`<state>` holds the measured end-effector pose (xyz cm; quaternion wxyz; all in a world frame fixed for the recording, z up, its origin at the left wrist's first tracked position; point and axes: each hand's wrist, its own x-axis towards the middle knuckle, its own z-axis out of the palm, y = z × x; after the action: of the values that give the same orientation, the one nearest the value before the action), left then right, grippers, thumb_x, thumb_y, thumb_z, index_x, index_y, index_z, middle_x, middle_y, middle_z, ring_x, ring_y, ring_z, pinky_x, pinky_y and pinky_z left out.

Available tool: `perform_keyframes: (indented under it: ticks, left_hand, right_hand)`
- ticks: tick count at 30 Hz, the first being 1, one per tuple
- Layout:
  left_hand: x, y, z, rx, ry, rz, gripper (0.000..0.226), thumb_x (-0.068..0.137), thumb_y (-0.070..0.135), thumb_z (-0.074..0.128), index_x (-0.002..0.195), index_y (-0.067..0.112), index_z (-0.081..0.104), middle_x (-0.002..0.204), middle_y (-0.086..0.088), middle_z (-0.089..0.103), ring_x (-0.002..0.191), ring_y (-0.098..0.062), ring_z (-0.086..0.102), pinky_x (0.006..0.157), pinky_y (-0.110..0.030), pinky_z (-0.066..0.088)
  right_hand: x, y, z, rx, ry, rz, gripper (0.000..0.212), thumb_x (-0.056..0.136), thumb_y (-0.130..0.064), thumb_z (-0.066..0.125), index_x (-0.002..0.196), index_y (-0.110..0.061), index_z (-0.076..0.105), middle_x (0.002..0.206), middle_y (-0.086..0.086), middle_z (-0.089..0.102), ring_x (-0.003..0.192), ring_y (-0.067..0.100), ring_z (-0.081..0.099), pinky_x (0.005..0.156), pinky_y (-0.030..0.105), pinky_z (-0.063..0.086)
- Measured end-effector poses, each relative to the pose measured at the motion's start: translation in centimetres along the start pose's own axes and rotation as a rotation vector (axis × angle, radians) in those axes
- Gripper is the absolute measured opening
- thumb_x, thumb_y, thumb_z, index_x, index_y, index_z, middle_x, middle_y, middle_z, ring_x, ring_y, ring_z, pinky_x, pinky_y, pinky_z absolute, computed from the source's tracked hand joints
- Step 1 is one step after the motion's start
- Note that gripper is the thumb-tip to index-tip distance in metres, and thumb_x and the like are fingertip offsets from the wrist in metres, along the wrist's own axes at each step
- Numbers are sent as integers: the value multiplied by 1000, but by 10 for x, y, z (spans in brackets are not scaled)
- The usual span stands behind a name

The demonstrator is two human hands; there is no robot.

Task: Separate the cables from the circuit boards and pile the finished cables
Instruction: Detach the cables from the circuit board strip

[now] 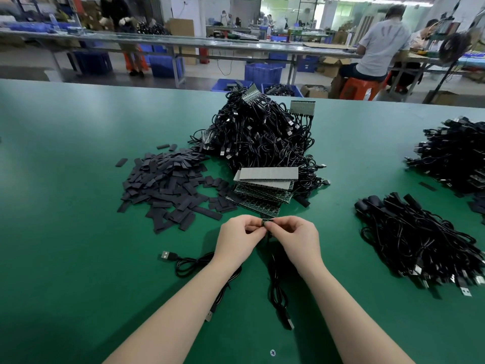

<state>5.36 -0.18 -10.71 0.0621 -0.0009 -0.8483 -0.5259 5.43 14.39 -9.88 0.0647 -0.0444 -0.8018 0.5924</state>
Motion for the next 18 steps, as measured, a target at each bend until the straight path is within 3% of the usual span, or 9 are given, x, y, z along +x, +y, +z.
perform_keyframes:
  ticks: [8,13,18]
  left_hand:
    - [-1,1,3,23,-3,-6,14,81,30,73,81,41,66,73,25,66,76,16,60,63,-1,42]
    - [1,-2,7,42,32,-27,16,79,28,72,70,38,62,71,17,67,67,7,61,64,-16,50]
    - [3,-5,6,51,25,-12,17,80,24,71,69,34,61,70,14,67,65,3,61,68,-22,54]
  right_hand:
    - [4,-2,-2,-7,-18,35,14,76,-29,87,74,-32,73,73,-14,75,73,2,70,67,14,51]
    - [4,-2,1,-29,11,36,16,76,-28,86,70,-29,71,67,-13,71,64,-5,63,60,9,46]
    - [-3,2,10,6,74,-21,19,79,-21,83,68,-24,69,63,-12,68,60,-7,60,57,7,43]
